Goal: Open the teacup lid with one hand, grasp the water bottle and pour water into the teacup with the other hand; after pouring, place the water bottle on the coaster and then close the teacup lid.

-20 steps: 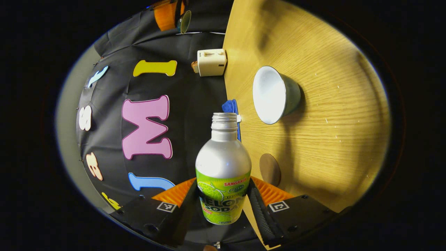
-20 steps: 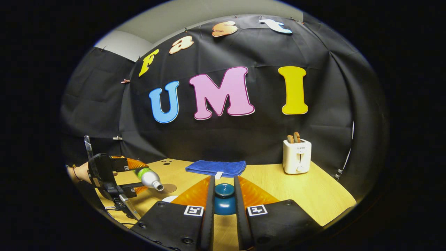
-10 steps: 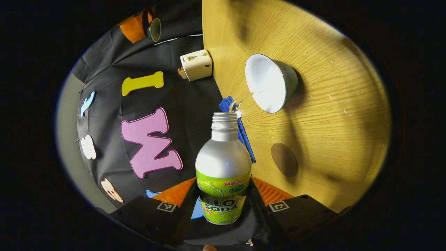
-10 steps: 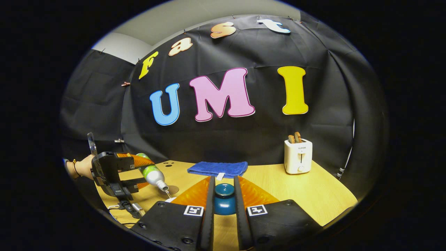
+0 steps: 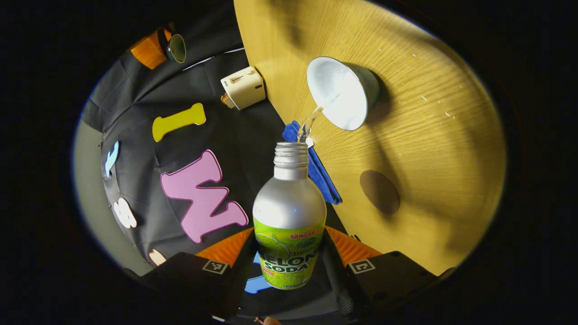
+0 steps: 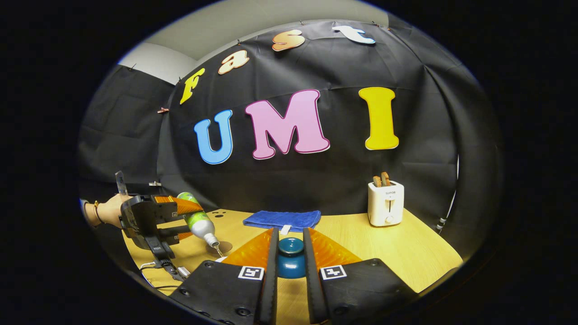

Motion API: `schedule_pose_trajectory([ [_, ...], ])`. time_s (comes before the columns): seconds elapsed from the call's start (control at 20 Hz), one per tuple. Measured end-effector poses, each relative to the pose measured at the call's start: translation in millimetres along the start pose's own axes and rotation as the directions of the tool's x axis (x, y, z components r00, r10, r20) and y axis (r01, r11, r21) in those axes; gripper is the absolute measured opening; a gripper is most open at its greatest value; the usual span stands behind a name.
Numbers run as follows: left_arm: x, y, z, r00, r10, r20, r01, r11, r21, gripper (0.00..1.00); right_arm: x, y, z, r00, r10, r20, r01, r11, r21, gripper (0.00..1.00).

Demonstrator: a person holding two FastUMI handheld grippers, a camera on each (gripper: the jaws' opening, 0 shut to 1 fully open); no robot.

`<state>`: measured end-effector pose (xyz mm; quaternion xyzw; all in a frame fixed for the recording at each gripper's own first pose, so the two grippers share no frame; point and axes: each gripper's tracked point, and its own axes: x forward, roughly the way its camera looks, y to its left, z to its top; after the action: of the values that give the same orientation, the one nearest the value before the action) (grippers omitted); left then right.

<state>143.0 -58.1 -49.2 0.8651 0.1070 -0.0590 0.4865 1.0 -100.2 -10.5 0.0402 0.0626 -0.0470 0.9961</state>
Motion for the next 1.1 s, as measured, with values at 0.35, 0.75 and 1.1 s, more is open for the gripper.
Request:
schedule_pose_trajectory([
  [0.35, -4.4, 27.4, -5.6, 0.998, 0.056, -0.004, -0.054, 0.989, 0.135, 0.82, -0.8, -0.3, 2.3, 1.0, 0.001, 0.005, -0.001, 1.0, 0.002, 0.3],
  [0.75, -5.5, 59.3, 2.6, 0.989, 0.141, 0.038, -0.146, 0.938, 0.315, 0.81, -2.3, -2.4, 4.4, 1.0, -0.001, 0.011, 0.001, 1.0, 0.007, 0.3],
  [1.1, -8.3, 66.8, 8.3, 0.985, 0.16, 0.065, -0.173, 0.912, 0.371, 0.82, -4.0, -5.4, 8.0, 1.0, -0.004, 0.019, 0.003, 1.0, 0.014, 0.3],
])
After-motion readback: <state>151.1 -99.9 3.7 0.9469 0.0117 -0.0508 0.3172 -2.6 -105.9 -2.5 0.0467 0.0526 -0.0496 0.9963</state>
